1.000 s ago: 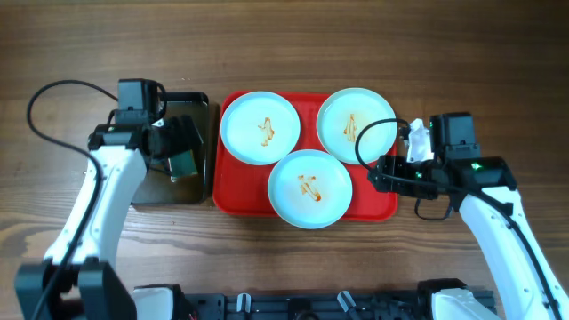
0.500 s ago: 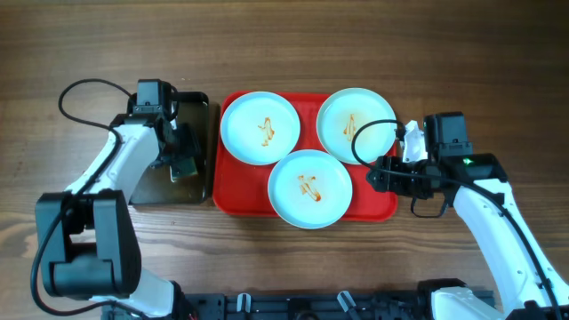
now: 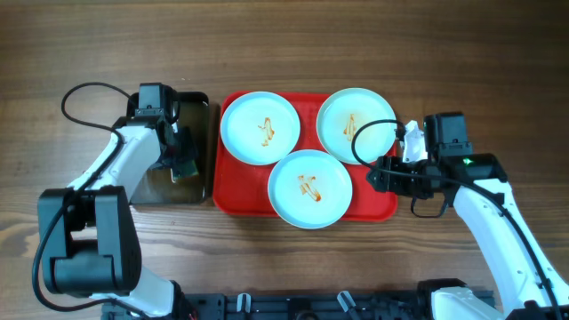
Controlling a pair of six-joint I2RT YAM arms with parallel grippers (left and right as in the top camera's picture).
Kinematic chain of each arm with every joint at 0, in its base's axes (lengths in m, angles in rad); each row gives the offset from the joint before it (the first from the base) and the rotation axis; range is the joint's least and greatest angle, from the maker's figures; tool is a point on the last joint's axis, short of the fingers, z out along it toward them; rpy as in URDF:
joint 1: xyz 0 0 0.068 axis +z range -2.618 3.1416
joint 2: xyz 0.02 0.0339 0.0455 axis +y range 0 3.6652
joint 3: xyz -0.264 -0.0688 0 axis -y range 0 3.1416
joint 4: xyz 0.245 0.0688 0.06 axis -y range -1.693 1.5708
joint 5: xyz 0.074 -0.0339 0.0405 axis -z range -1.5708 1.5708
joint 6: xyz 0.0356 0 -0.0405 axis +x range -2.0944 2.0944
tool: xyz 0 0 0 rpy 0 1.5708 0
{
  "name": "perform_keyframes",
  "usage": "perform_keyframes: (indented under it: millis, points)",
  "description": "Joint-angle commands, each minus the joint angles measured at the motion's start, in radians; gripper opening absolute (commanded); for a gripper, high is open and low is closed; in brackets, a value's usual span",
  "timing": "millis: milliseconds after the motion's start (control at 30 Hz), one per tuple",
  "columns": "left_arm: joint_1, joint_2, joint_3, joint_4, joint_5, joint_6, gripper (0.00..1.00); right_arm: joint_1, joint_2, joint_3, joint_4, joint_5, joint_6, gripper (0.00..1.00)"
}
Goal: Clean dirty plates on tray and stack at the side
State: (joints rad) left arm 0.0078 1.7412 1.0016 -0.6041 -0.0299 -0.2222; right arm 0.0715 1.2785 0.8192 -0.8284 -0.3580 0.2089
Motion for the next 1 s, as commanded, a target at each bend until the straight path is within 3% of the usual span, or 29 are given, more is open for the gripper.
perform_keyframes:
  millis: [0,100,133,200,433,533,633,800,967]
  points:
    - [0.001,0.015,-0.033,-0.023,-0.005,0.002,0.40,0.004,0.008,-0.010,0.005,-0.008,0.004,0.66]
    - [0.001,0.015,-0.033,-0.043,-0.005,0.002,0.44,0.004,0.008,-0.010,0.004,-0.008,0.004,0.66]
    - [0.001,0.015,-0.033,-0.048,-0.005,0.002,0.57,0.004,0.008,-0.010,0.004,-0.008,0.004,0.66]
    - [0.001,0.015,-0.033,-0.058,-0.005,0.002,0.69,0.004,0.008,-0.010,0.004,-0.008,0.004,0.66]
    - [0.001,0.015,-0.033,-0.057,-0.025,0.002,0.63,0.004,0.008,-0.010,0.005,-0.008,0.004,0.66]
    - [0.001,0.013,-0.025,-0.056,-0.040,0.002,0.69,0.004,0.008,-0.010,0.005,-0.008,0.003,0.66]
    - [0.001,0.011,0.014,-0.058,-0.039,0.003,0.69,0.004,0.008,-0.010,0.005,-0.008,0.003,0.67]
    - [0.000,0.011,0.035,-0.065,-0.037,0.006,0.63,0.004,0.008,-0.010,0.005,-0.008,0.004,0.67]
    - [-0.009,0.011,0.035,-0.066,-0.020,0.010,0.49,0.004,0.008,-0.010,0.005,-0.008,0.003,0.67]
